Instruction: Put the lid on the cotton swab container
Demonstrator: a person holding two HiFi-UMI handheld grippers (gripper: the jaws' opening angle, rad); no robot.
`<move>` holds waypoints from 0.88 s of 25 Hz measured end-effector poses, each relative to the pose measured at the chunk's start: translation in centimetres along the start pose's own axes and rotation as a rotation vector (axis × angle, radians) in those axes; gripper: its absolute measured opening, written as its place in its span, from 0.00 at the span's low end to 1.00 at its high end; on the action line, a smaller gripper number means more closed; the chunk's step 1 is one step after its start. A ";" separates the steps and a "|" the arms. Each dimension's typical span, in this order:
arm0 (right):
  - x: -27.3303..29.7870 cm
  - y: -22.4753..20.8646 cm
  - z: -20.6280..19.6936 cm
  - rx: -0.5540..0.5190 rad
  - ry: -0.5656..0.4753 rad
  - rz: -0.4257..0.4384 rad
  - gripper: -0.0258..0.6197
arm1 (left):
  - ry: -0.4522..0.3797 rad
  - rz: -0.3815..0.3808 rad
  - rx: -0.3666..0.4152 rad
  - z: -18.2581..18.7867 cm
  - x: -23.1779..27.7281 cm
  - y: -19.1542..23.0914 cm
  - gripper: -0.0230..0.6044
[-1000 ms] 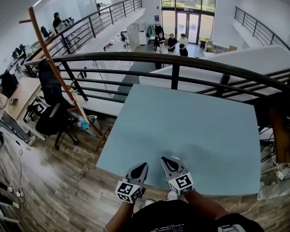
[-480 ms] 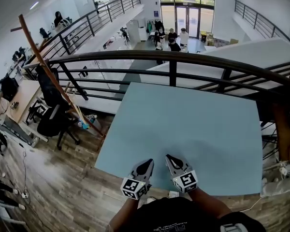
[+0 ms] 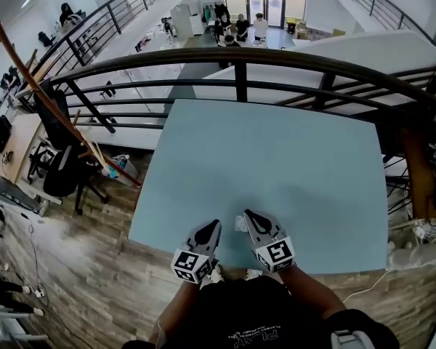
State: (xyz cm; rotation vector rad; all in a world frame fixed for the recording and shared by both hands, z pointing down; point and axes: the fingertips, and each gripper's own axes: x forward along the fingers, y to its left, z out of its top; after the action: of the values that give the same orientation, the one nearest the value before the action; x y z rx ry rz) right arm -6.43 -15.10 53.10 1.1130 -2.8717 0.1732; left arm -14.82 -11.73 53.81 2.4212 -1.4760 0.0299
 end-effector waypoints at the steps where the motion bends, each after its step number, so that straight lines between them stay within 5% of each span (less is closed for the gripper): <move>1: 0.1 0.0 -0.2 0.004 0.003 -0.013 0.07 | 0.009 -0.008 0.007 -0.4 0.1 0.3 0.05; 9: -0.2 -0.8 -0.8 0.017 0.025 -0.138 0.07 | 0.050 -0.111 0.019 -0.3 1.3 0.8 0.05; 22: -1.8 -0.8 -4.4 0.024 0.077 -0.203 0.07 | 0.095 -0.186 0.011 -3.0 2.0 1.2 0.05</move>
State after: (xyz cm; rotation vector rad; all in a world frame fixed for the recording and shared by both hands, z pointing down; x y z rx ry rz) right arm -4.54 -13.92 57.31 1.3607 -2.6757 0.2350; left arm -14.47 -13.18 57.35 2.5179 -1.2093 0.1111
